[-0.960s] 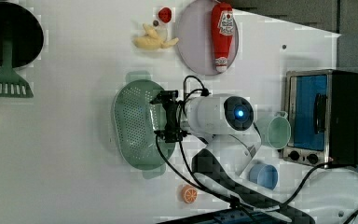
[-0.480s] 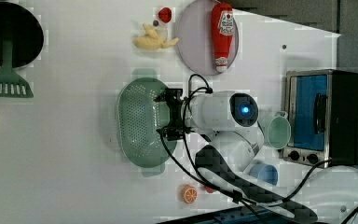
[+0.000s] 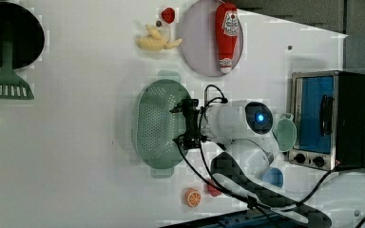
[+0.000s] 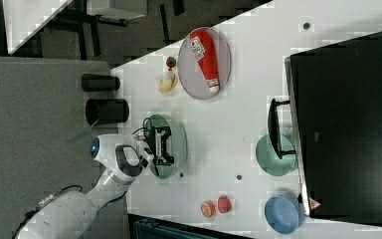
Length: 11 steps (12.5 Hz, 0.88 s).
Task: Drag strainer left to right.
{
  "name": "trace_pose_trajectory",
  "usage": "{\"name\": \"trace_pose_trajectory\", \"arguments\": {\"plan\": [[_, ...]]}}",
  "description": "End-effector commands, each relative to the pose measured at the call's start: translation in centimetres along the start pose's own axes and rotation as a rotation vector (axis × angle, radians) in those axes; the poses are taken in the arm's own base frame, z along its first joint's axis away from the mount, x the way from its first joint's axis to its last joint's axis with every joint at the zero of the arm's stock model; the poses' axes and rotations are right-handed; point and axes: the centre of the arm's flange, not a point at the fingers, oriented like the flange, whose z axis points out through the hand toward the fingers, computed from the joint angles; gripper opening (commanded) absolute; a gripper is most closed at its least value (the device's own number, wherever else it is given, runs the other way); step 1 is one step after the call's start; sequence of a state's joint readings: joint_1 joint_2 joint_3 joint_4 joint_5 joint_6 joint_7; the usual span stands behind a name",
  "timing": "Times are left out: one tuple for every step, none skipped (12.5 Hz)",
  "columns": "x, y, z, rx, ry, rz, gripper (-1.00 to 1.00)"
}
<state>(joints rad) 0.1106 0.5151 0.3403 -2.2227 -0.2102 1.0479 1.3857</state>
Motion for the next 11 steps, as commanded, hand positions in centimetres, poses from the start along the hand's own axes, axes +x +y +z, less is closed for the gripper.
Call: {"name": "trace_pose_trajectory", "arguments": {"plan": [[4.7,-1.9,-2.2,0.026,0.014,-0.043,1.00],[5.6,-2.1,-2.4,0.034,0.011,-0.047,1.00],[6.6,-2.3,-2.5,0.033,0.013,-0.037,1.00],[7.7,-2.5,-2.4,0.031,0.014,-0.025,1.00],[8.6,-2.8,-2.4,0.032,0.014,-0.025,1.00],[9.6,-3.0,-2.4,0.030,0.016,-0.023,1.00],[10.6,-3.2,-2.4,0.031,0.019,-0.029,1.00],[11.6,-3.4,-2.5,0.031,0.021,-0.033,1.00],[12.6,-3.6,-2.6,0.032,0.025,-0.034,1.00],[13.5,-3.6,-2.6,0.032,0.029,-0.039,1.00],[14.5,-3.6,-2.7,0.030,0.033,-0.046,1.00]]}}
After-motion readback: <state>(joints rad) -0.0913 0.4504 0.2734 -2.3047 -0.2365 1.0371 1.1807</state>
